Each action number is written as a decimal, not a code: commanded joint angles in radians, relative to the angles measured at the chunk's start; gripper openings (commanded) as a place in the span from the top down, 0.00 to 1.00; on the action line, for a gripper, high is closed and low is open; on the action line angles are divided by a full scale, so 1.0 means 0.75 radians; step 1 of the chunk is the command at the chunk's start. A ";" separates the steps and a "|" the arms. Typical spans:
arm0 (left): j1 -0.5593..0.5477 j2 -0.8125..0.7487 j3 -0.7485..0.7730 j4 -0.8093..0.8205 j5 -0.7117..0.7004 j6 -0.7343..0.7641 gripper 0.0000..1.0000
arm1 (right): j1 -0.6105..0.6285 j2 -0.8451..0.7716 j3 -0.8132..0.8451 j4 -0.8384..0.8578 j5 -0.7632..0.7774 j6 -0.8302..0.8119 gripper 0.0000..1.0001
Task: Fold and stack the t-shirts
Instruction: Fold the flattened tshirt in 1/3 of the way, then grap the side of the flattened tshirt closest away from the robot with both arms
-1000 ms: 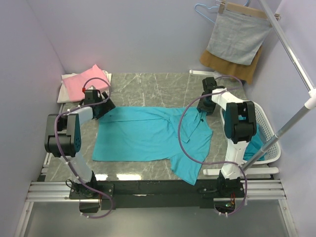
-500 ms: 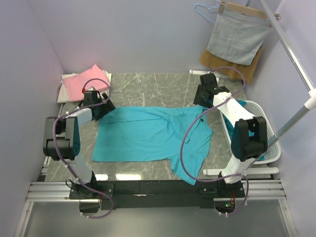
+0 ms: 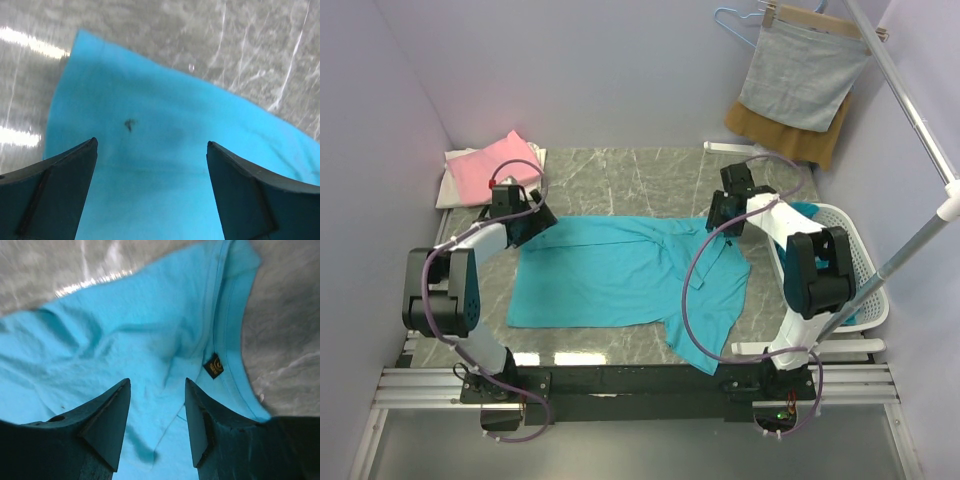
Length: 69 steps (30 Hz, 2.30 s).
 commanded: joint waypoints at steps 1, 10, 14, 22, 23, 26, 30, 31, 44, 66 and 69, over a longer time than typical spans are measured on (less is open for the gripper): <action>-0.040 -0.175 -0.089 -0.056 -0.061 -0.015 0.04 | 0.000 -0.165 -0.132 0.011 -0.041 0.020 0.45; -0.044 -0.325 -0.235 0.033 -0.072 -0.060 0.03 | 0.002 -0.203 -0.298 0.115 -0.168 0.004 0.45; -0.046 -0.192 -0.130 0.027 -0.037 -0.050 0.04 | 0.002 -0.085 -0.208 0.119 -0.193 0.008 0.45; -0.048 0.106 0.037 -0.007 -0.031 -0.060 0.04 | 0.002 0.191 0.076 -0.032 -0.117 0.024 0.45; -0.048 0.133 0.050 -0.012 -0.035 -0.056 0.04 | 0.002 0.261 0.111 -0.054 -0.111 0.022 0.45; -0.048 0.231 0.117 -0.032 -0.055 -0.052 0.04 | 0.002 0.375 0.266 -0.151 -0.084 0.008 0.44; -0.048 0.344 0.215 -0.063 -0.076 -0.052 0.04 | 0.004 0.531 0.568 -0.299 -0.072 -0.019 0.44; -0.046 0.385 0.234 -0.067 -0.078 -0.052 0.03 | 0.002 0.566 0.632 -0.328 -0.072 -0.025 0.44; -0.040 0.216 0.247 0.060 -0.094 -0.017 0.02 | 0.000 0.486 0.912 -0.145 0.014 -0.137 0.39; -0.081 -0.950 -0.623 -0.339 -0.381 -0.416 0.01 | 0.061 -0.779 -0.731 -0.079 0.020 0.355 0.37; -0.083 -1.010 -0.650 -0.414 -0.395 -0.445 0.02 | 0.070 -0.837 -0.821 -0.079 0.000 0.396 0.37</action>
